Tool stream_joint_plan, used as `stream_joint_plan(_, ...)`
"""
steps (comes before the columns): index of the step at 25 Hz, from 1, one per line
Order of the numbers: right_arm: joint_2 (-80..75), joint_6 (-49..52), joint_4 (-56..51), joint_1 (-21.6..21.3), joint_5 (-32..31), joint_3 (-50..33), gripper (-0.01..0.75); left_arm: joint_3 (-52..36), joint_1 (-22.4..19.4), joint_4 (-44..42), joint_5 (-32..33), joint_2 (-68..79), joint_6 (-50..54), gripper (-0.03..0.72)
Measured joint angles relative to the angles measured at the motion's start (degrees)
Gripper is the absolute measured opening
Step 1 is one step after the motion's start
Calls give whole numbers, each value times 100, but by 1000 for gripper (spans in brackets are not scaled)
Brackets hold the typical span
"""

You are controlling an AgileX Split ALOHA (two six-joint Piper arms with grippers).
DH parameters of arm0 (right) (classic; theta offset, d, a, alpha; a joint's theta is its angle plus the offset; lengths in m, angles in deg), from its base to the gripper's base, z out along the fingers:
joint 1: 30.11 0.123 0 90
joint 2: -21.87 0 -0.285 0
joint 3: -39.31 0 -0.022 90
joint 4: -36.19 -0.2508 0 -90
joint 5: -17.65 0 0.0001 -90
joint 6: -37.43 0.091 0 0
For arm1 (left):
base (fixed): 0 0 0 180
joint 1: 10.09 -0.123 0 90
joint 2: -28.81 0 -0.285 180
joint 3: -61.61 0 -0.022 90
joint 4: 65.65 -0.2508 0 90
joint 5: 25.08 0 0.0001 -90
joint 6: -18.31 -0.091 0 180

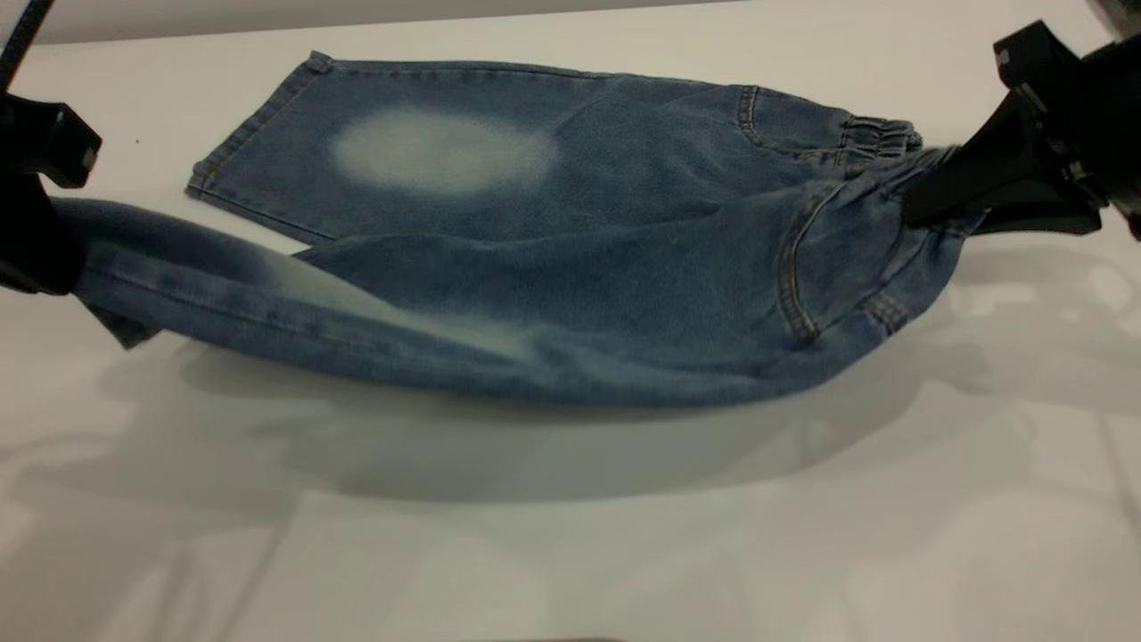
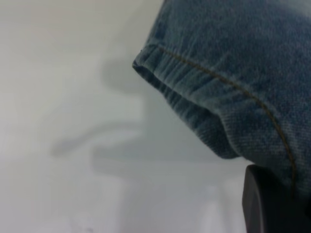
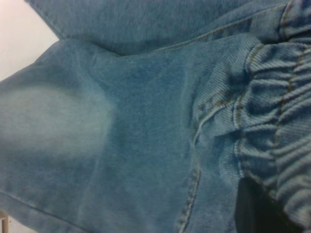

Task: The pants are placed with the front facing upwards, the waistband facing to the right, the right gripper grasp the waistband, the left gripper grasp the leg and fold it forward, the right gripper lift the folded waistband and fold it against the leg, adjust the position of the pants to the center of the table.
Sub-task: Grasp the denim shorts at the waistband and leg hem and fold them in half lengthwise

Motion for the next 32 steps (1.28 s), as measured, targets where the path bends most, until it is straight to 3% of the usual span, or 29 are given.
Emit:
stream_joint_plan(9,0,-309,-469,0,399,64,43,794,0,-722,-324,796,214,50)
stream_joint_plan(32,-806,368,-450,0,887,1561,43,4308,0,-1782,184,3716,164,50)
